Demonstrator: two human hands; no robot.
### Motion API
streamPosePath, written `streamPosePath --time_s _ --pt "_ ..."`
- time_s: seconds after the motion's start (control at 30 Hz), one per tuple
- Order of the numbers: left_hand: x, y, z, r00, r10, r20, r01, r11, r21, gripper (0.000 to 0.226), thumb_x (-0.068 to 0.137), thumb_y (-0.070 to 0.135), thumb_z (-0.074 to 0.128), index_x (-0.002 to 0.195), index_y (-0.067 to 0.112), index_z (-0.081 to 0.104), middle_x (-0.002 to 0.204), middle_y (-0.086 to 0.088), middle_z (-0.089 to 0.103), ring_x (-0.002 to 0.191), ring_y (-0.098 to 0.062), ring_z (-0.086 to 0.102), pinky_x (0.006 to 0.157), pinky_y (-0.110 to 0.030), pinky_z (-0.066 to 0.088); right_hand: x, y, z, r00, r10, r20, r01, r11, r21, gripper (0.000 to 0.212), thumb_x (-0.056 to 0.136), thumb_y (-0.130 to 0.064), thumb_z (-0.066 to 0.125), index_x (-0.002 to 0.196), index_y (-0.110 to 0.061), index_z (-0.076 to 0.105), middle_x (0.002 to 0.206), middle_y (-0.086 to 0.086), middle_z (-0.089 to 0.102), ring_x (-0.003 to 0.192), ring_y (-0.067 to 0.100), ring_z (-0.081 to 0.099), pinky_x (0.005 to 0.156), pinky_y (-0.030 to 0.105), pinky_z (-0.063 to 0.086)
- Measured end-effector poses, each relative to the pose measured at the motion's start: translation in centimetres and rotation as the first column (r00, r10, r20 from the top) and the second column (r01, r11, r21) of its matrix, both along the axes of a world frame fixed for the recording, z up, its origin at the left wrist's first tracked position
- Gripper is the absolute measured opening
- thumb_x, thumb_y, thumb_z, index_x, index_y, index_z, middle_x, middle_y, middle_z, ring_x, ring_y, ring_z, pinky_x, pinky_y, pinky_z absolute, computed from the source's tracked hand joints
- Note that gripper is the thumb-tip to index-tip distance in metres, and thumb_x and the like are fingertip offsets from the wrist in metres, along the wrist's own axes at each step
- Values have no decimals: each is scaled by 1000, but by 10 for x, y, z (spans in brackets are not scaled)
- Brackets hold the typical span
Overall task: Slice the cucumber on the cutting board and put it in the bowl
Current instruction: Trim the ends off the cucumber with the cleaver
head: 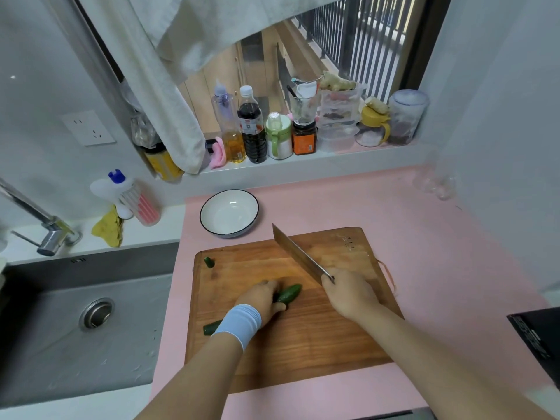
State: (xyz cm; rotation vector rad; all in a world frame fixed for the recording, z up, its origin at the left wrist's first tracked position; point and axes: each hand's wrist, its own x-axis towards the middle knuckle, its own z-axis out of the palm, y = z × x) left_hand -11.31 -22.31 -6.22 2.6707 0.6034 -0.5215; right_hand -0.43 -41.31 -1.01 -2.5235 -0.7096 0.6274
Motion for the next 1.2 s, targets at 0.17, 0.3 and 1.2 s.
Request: streamPosePath --time_s 0.17,0.3,1.2 --pt "-6 -2 -9 966 70 248 -64 997 -33 34 90 36 61 117 18 49 117 1 49 101 -20 54 83 -30 46 -6 5 -3 1000 17 -19 -17 1000 1 32 104 -34 38 84 -24 60 70 -2 64 63 18 60 56 33 48" --pt "1 -12 -17 870 -38 491 78 995 -61 15 90 15 58 104 13 55 108 1 49 99 -16 48 87 -32 46 -14 8 -2 999 40 -7 -40 999 10 31 105 -35 37 81 -27 56 70 -2 64 64 17 62 60 38 52" --pt "1 -14 -42 793 141 593 3 972 -234 11 91 9 60 101 14 58 100 9 48 96 -5 41 88 -2 28 -23 23 5 989 80 -123 -88 994 -60 30 105 -29 36 86 -22 58 70 -4 57 56 14 50 51 27 34"
